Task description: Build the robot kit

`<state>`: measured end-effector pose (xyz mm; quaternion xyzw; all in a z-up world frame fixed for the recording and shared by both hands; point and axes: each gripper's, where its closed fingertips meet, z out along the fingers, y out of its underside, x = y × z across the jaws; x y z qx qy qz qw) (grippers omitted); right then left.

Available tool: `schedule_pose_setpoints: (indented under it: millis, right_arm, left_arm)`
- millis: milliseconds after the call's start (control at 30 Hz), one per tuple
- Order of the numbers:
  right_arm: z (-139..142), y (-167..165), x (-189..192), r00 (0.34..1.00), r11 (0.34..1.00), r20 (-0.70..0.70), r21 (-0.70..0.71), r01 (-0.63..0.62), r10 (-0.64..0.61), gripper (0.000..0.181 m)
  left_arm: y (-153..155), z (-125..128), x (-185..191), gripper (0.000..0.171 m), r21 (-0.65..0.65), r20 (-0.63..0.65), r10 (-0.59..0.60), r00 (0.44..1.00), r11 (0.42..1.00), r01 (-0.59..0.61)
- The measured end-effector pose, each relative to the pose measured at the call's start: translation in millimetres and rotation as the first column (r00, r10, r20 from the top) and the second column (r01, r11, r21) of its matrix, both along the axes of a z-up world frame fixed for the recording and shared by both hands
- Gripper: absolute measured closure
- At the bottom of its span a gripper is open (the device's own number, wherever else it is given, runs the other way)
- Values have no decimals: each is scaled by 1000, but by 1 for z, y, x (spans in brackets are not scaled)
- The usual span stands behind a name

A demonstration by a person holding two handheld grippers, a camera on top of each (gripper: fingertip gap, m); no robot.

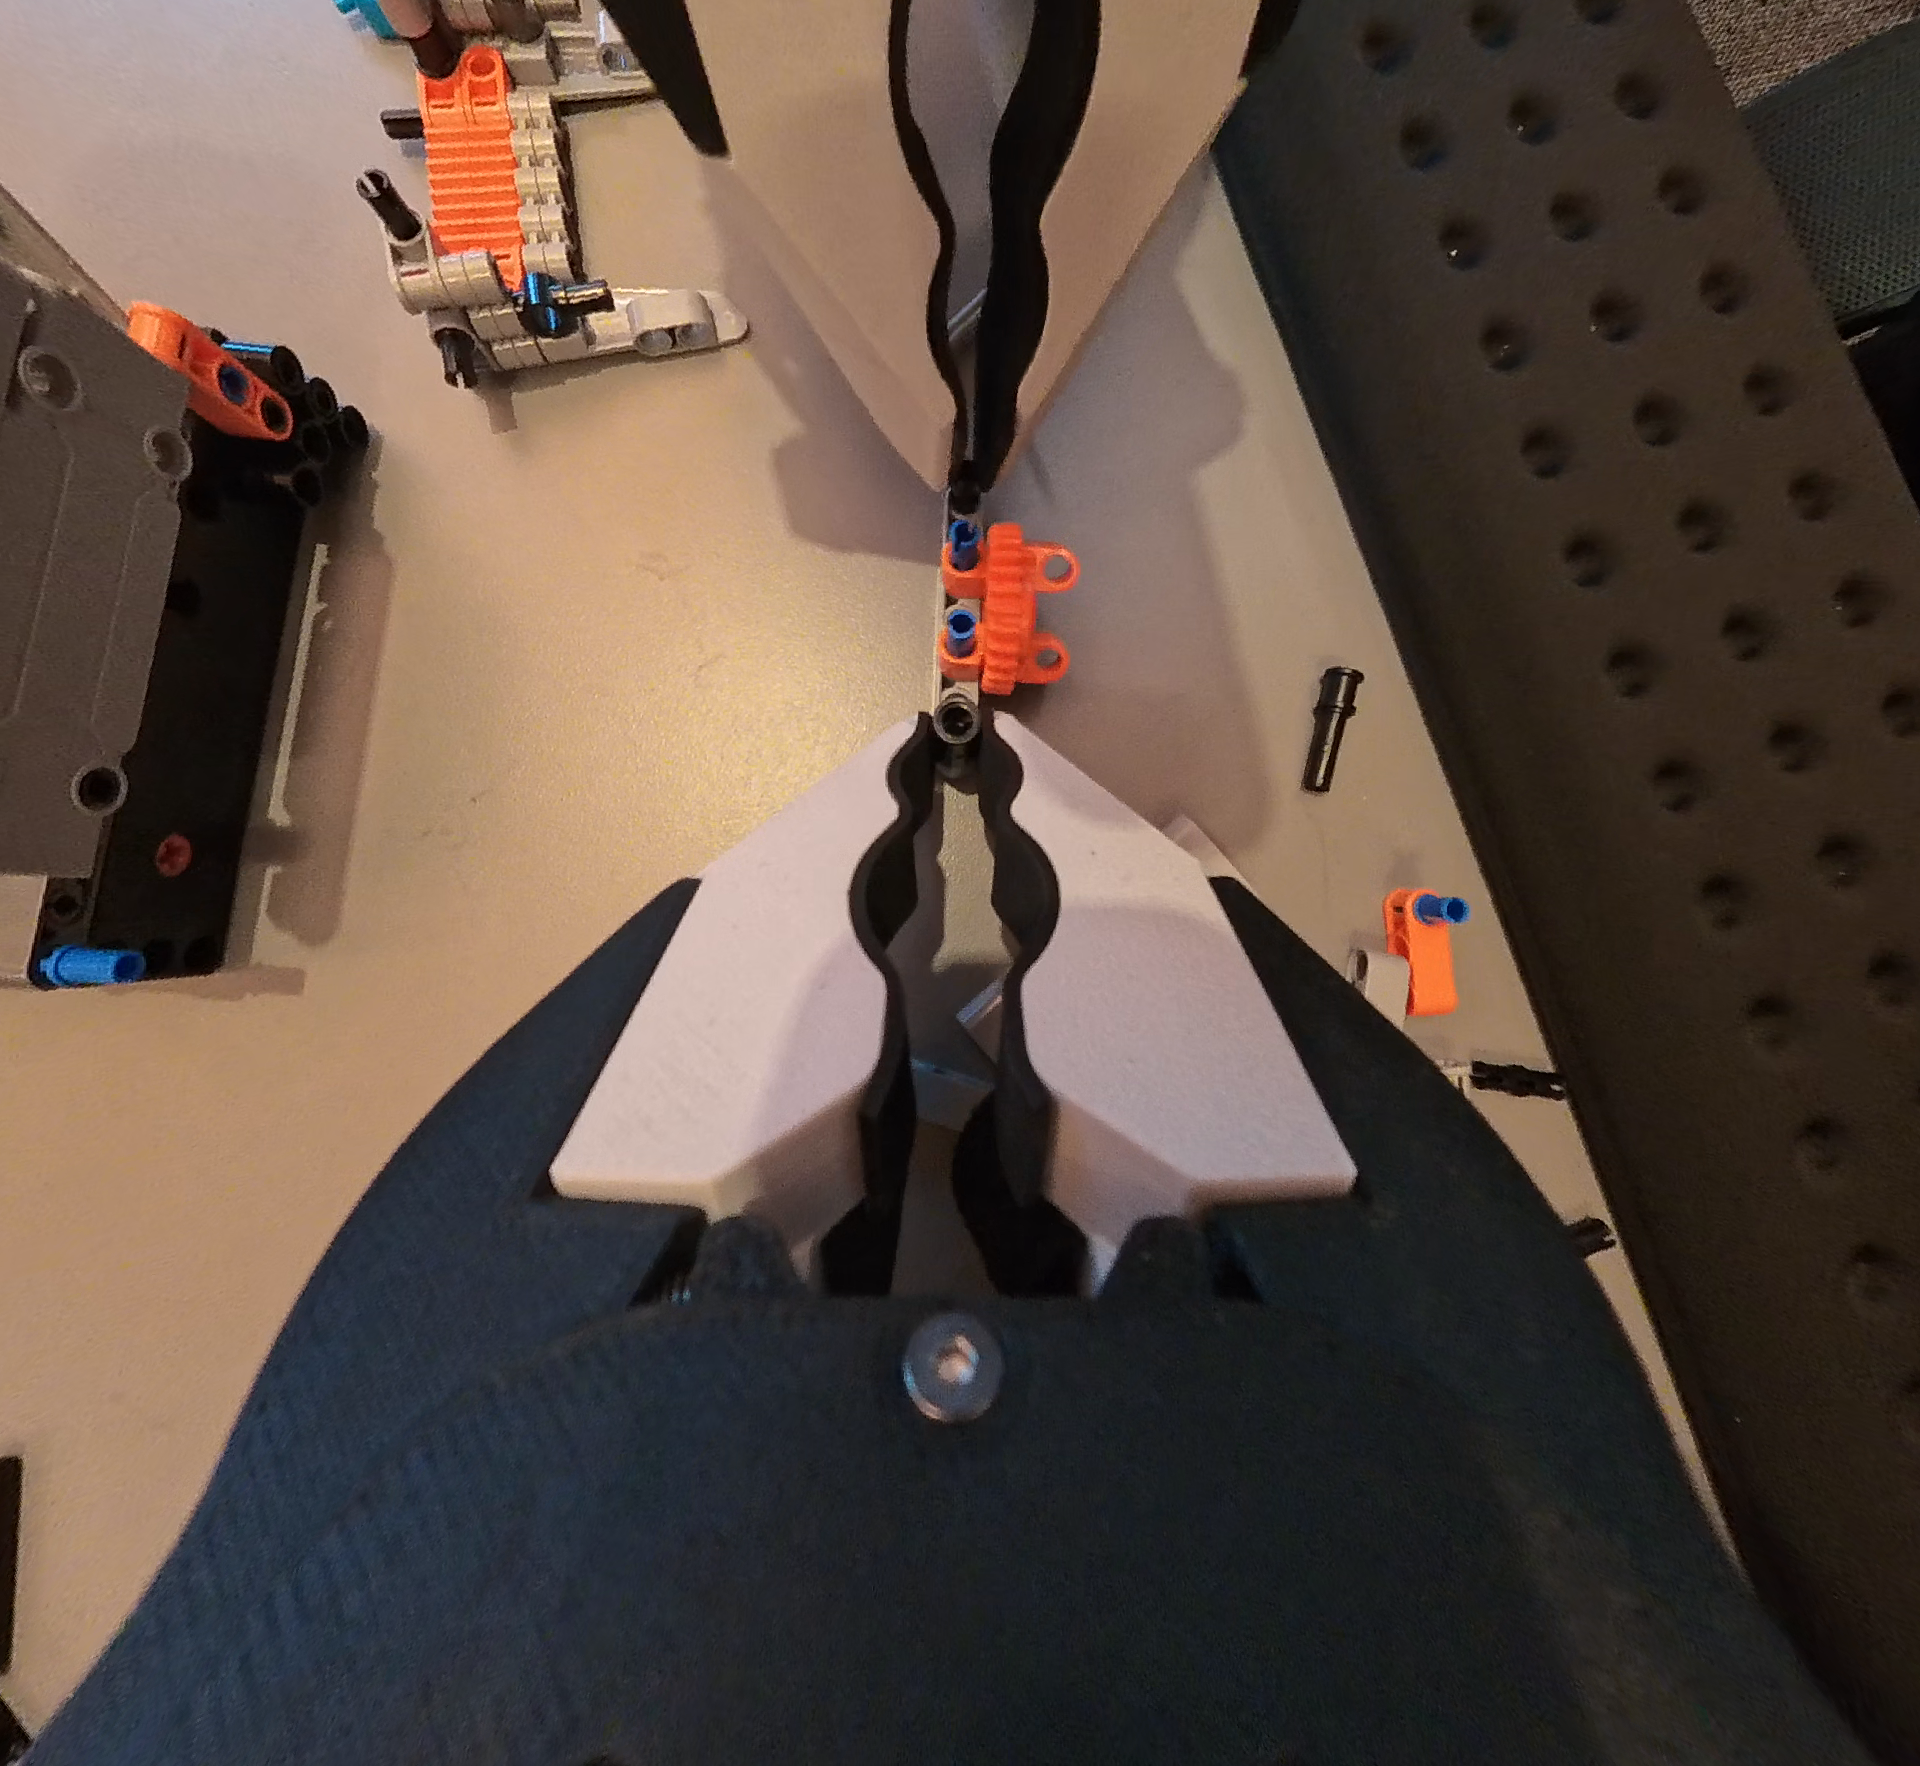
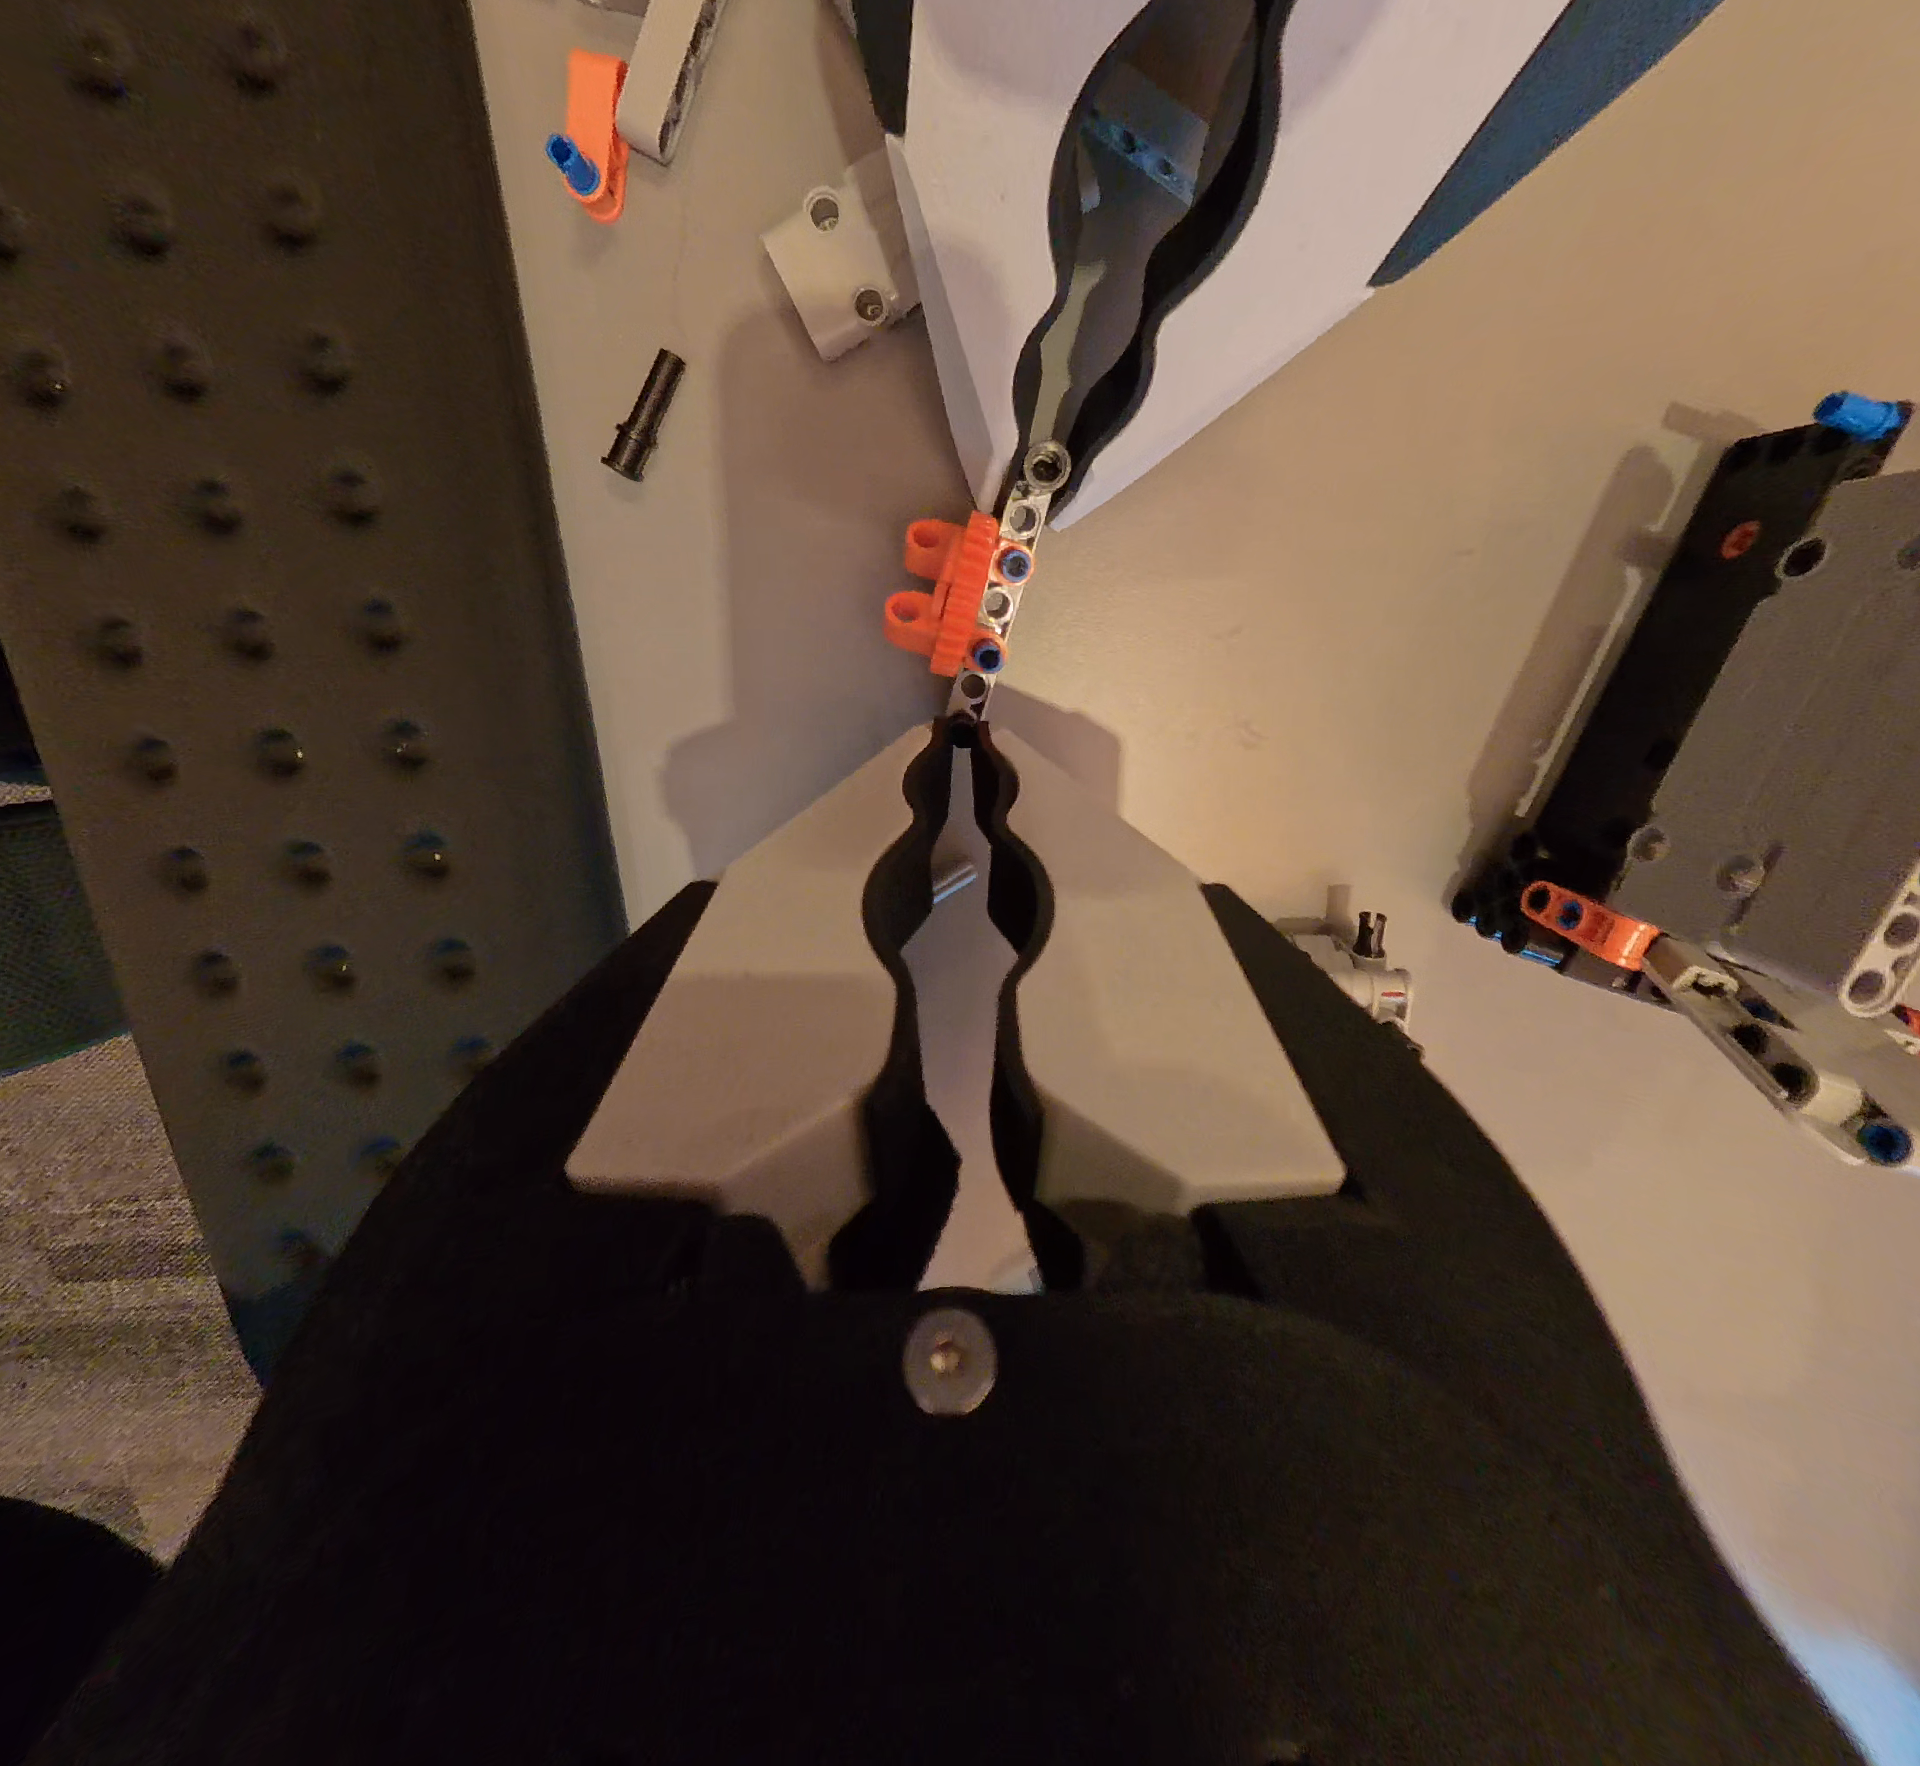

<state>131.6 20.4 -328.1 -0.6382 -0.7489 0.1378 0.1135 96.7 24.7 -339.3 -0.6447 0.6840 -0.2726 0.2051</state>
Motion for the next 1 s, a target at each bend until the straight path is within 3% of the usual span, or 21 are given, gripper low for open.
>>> schedule_pose_setpoints:
  millis: [233, 467, 667, 867, 1000]
  right_arm:
    - [-3, -1, 0, 998, 1000, 65, -5, -13, 13, 180]
    - [-1, -1, -8, 991, 992, -68, -59, 115, -119, 172]
    - [10, 1, -12, 977, 985, -138, -82, 150, -161, 168]
    - [31, 7, -12, 957, 979, -206, -28, 203, -205, 163]
    - [53, -2, -21, 936, 979, -291, 1, 205, -196, 162]
  left_arm:
    - [0, 0, 0, 167, -2, -2, 2, 1000, 1000, -2]
    - [0, 0, -2, 164, 6, -23, 0, 1000, 1000, 0]
    - [4, 9, -10, 154, 3, -19, 17, 1000, 1000, -17]
    - [14, 29, -28, 148, 33, -24, 58, 998, 998, -57]
    - [29, 58, -56, 147, 103, -23, 144, 989, 985, -141]
